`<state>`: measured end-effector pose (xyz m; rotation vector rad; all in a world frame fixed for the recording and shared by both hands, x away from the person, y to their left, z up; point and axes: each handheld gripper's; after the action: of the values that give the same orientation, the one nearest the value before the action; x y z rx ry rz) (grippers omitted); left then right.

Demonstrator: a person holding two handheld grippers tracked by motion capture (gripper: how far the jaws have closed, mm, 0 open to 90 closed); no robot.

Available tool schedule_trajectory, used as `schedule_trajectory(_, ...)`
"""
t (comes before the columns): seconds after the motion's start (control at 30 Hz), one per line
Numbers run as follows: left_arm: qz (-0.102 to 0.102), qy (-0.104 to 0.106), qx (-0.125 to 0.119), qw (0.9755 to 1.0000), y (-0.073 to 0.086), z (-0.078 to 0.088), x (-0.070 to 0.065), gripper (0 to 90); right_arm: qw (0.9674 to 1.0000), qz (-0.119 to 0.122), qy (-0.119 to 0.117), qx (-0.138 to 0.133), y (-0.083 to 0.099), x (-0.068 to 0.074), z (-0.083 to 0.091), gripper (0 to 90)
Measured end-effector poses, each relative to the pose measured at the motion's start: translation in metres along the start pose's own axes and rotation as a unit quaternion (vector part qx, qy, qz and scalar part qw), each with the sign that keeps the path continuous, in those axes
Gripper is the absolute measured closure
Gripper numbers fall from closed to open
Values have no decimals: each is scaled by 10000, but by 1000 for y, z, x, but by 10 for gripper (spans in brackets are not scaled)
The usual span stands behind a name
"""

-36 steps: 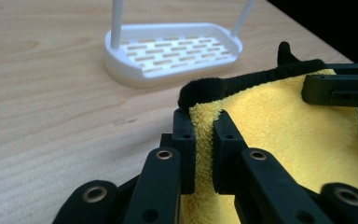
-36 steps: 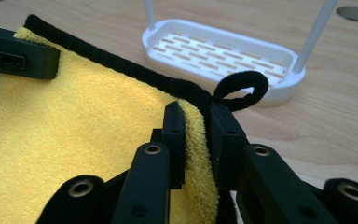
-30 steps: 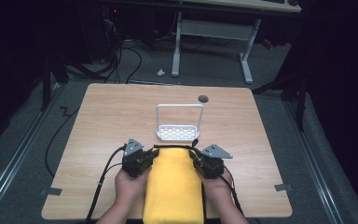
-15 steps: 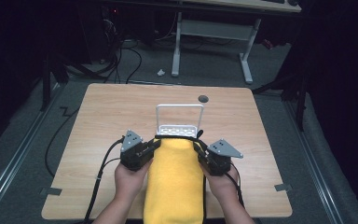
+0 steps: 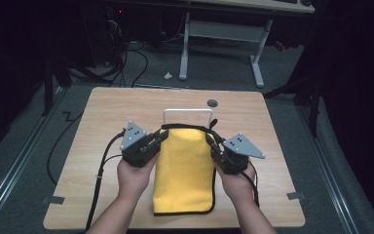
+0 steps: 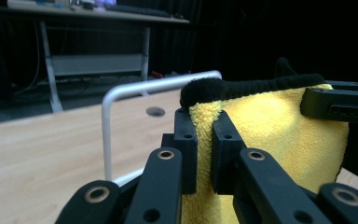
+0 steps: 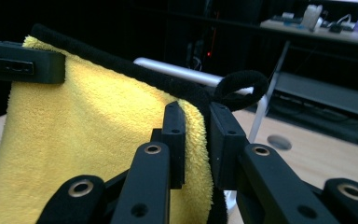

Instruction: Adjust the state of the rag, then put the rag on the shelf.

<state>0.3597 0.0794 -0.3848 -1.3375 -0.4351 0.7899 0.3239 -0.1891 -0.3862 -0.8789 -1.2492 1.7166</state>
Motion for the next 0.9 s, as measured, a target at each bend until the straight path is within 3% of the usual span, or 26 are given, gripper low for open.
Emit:
schedule_trajectory(0.23,-116,5,-281,9995,-23,0,-1,832,9995,79,107,-277,-30,-6,3,788)
schedule_trajectory(0.67,-463,-98,-666,9967,-68,-4,0,839,9969,130,237,-733,-68,-12,5,789)
schedule_trajectory(0.9,-457,-74,-757,9961,-80,-5,-1,840,9959,126,262,-851,-83,-16,6,789)
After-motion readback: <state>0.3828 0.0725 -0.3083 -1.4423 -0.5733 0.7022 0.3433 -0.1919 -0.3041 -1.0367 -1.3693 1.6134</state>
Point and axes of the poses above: each handheld gripper's, and its own axes: z roughly backward along the jaws, y roughly out of its underside, x roughly to its left, and after that the axes turned 1 degree about y, right-handed
